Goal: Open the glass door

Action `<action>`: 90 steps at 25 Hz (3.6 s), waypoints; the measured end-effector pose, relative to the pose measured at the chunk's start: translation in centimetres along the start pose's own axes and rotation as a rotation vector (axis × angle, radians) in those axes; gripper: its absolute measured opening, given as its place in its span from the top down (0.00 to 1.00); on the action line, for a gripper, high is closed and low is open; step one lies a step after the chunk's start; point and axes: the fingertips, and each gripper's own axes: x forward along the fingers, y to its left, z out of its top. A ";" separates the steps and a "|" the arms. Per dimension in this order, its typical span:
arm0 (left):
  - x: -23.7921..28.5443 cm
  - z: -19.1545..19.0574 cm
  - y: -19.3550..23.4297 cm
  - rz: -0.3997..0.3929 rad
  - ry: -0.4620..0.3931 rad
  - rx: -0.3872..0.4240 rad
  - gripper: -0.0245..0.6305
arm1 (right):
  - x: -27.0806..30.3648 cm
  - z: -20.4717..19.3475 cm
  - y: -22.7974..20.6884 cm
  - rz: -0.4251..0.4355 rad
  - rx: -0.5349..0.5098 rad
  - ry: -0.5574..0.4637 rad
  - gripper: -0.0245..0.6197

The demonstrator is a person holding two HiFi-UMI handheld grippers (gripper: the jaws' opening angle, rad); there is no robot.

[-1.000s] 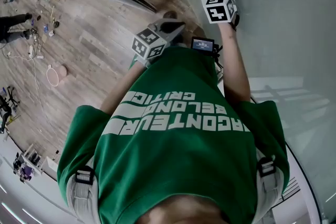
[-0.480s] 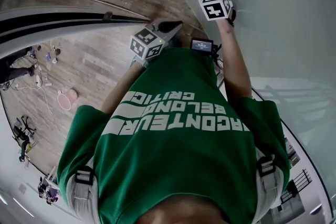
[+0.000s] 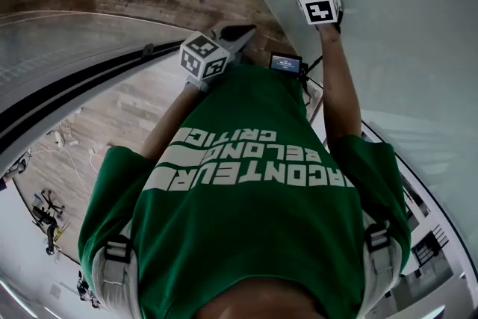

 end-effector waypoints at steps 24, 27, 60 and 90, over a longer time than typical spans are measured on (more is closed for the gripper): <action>-1.1 5.0 9.4 0.014 -0.044 -0.065 0.95 | 1.3 -2.8 -14.3 -0.248 0.003 0.173 0.90; -0.1 6.2 9.4 0.025 -0.026 -0.067 0.95 | 0.5 -2.2 -15.9 -0.258 0.031 0.172 0.90; 19.8 12.2 6.1 0.029 -0.003 -0.040 0.95 | -0.3 -8.7 -32.4 -0.471 0.152 0.165 0.91; 29.0 17.6 8.3 -0.110 0.011 0.027 0.95 | -3.2 -16.1 -41.8 -0.646 0.188 0.236 0.91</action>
